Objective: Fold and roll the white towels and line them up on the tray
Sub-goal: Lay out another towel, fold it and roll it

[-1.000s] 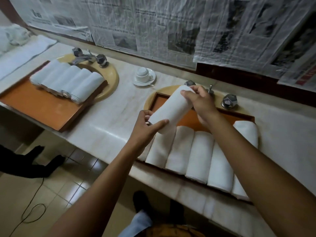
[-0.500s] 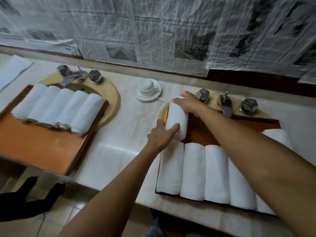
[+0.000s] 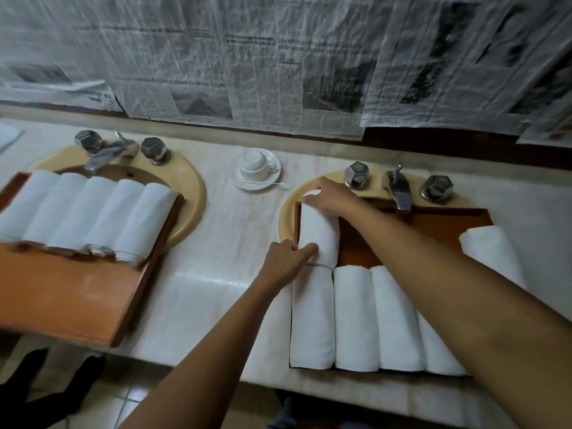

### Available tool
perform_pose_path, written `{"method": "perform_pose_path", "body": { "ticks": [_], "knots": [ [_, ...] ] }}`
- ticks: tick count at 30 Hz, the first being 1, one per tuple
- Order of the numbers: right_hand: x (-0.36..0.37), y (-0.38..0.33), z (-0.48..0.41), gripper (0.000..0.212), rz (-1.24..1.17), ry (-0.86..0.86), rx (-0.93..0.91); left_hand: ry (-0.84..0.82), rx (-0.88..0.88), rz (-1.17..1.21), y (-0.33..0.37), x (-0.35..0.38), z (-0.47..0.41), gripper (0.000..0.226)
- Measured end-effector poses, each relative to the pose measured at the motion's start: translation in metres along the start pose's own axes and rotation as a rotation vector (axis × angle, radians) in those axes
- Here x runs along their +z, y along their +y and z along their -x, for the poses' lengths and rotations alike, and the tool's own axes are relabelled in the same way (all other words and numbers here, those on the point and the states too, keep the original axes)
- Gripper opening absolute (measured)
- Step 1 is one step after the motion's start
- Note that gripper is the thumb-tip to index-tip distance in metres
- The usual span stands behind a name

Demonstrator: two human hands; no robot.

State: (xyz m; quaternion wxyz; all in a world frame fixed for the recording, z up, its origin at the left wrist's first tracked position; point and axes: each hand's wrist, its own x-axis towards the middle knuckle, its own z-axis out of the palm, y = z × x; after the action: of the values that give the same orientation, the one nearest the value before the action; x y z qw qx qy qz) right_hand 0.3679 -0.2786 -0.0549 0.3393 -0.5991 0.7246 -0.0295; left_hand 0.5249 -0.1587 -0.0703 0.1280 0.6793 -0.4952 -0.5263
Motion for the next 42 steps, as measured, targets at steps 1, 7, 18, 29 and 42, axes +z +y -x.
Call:
{"method": "perform_pose_path", "body": {
  "ticks": [1, 7, 18, 29, 42],
  "knots": [
    [0.001, 0.001, 0.001, 0.064, -0.024, 0.001, 0.001, 0.003, 0.01, 0.019, -0.001, 0.001, 0.001, 0.043],
    [0.009, 0.0, 0.009, 0.065, -0.191, 0.018, -0.001, 0.057, 0.105, 0.15, -0.011, 0.005, 0.011, 0.055],
    [0.057, 0.018, 0.038, 0.093, -0.538, 0.035, 0.228, -0.021, 0.127, 0.201, -0.018, 0.009, 0.013, 0.055],
    [0.052, 0.032, 0.042, 0.064, -0.299, 0.03, 0.201, -0.063, 0.117, 0.239, -0.018, 0.005, 0.007, 0.056],
    [0.051, 0.029, 0.058, 0.089, -0.522, -0.101, 0.289, -0.098, 0.127, 0.294, -0.032, -0.004, -0.004, 0.061]
  ]
}}
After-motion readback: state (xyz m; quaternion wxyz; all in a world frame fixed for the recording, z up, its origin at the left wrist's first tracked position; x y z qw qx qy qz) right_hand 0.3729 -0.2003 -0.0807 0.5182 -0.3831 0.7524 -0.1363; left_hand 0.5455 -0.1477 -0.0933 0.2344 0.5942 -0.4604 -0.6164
